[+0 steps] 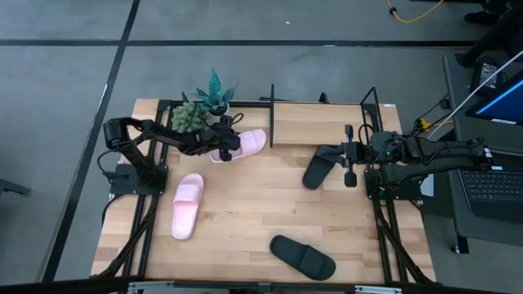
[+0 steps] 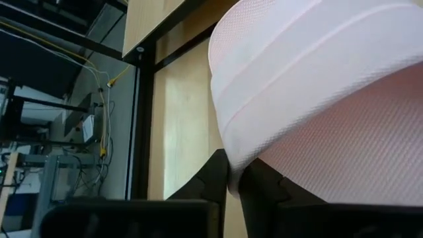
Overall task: Pick and place slides into the shelf
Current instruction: Put the top pink slide on the shelf
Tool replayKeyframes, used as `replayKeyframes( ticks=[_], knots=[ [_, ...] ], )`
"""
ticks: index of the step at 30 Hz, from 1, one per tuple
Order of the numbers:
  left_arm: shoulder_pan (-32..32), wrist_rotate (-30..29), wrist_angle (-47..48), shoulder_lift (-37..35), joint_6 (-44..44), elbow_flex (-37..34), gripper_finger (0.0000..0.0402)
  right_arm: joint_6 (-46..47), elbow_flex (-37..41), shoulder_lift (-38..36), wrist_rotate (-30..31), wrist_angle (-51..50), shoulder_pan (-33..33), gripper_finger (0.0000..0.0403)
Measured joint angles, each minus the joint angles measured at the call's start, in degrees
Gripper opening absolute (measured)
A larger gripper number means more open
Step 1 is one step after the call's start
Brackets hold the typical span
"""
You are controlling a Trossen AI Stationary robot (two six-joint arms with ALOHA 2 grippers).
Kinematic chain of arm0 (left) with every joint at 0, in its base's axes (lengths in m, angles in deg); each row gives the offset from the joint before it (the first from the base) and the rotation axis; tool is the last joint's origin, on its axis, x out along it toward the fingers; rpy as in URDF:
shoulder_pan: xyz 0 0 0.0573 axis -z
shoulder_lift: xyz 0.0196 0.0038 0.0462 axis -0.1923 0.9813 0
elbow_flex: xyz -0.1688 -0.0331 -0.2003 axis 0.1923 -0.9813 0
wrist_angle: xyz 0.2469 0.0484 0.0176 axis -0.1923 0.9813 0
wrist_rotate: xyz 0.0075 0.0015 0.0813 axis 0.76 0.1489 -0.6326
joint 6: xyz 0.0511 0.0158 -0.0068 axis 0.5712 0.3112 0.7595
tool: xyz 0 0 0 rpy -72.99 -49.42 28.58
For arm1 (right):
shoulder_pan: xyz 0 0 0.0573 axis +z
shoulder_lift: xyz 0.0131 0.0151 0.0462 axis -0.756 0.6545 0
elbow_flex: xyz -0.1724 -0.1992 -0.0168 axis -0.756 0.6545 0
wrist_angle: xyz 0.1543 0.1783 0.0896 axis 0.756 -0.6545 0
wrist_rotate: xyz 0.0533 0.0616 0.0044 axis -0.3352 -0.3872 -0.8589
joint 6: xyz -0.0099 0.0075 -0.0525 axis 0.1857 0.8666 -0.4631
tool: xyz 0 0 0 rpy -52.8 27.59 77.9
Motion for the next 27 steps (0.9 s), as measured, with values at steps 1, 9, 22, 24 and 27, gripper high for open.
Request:
replayKeyframes(
  ticks=[1,9,22,24,27],
  knots=[
    [0.4,-0.2,0.0,0.0,0.0,0.0,0.0024,0.0,0.0,0.0,0.0,0.0,0.0,0.0019],
    [4.4,-10.9,0.9,0.0,-3.4,0.3,0.0022,0.0,0.0,0.0,0.0,0.0,0.0,0.0019],
    [12.0,-22.7,10.8,-1.4,-13.2,6.7,0.0005,2.9,0.0,0.0,0.0,0.0,0.0,0.0019],
    [13.1,-23.7,14.0,-2.9,-14.6,7.6,0.0005,2.8,0.0,0.0,0.0,0.0,0.0,0.0019],
    [14.8,-24.5,17.1,-4.8,-17.3,9.0,0.0004,2.8,0.0,0.0,0.0,0.0,0.0,0.0019]
  ],
)
